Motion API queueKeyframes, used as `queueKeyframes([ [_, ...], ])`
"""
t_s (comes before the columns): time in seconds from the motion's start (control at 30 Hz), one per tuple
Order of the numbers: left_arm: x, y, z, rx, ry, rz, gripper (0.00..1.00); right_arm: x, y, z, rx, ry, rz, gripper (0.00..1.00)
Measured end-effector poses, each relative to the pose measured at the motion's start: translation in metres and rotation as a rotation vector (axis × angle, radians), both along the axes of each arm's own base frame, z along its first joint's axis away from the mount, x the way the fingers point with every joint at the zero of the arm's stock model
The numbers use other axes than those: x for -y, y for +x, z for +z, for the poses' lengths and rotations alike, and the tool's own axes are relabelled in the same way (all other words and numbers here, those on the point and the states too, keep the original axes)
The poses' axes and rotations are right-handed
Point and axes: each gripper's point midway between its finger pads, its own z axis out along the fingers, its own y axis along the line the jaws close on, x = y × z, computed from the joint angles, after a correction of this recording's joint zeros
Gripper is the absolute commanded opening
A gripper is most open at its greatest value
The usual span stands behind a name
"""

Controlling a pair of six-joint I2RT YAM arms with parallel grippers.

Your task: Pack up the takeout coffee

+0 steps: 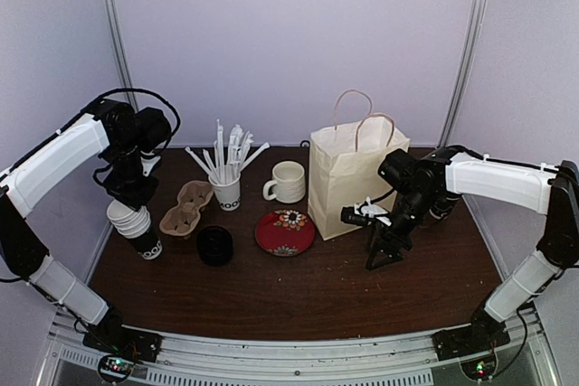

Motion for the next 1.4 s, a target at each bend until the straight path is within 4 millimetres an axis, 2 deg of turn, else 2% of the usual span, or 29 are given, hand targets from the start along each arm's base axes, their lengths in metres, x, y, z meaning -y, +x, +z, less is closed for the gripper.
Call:
queueKeyframes([
  [0.17,0.002,-0.001,-0.001,-0.009,-0.015,-0.005,0.0,0.0,0.0,0.0,0.0,0.0,0.0,0.63],
  [0.37,0.025,-0.005,-0.012,-0.053,-0.149,-0.022,0.0,0.0,0.0,0.0,0.0,0.0,0.0,0.63],
  [0.5,0.032,-0.012,-0.024,-0.096,-0.192,-0.023,0.01,0.0,0.0,0.0,0.0,-0.001,0.0,0.63],
  [0.63,0.036,-0.013,-0.025,-0.094,-0.219,-0.026,0.17,0.0,0.0,0.0,0.0,-0.001,0.0,0.63],
  [0.7,0.037,-0.016,-0.028,-0.107,-0.225,-0.026,0.19,0.0,0.0,0.0,0.0,-0.001,0.001,0.63],
  [0.9,0.043,-0.023,-0.036,-0.14,-0.241,-0.034,0.01,0.0,0.0,0.0,-0.002,-0.002,0.001,0.63],
  [0.97,0.045,-0.022,-0.036,-0.135,-0.242,-0.045,0.01,0.0,-0.001,0.0,-0.002,-0.002,0.001,0.63],
  [1.03,0.048,-0.022,-0.036,-0.135,-0.257,-0.048,0.09,0.0,-0.001,0.0,-0.002,-0.002,0.001,0.63],
  [1.1,0.05,-0.022,-0.036,-0.136,-0.26,-0.056,0.11,0.0,-0.001,0.0,-0.002,-0.002,0.001,0.63],
  [1.33,0.054,-0.02,-0.03,-0.12,-0.272,-0.063,0.04,0.0,-0.001,-0.004,-0.012,-0.009,0.002,0.63],
  [1.4,0.054,-0.02,-0.03,-0.12,-0.273,-0.063,0.07,0.0,-0.001,-0.005,-0.016,-0.012,0.003,0.63],
])
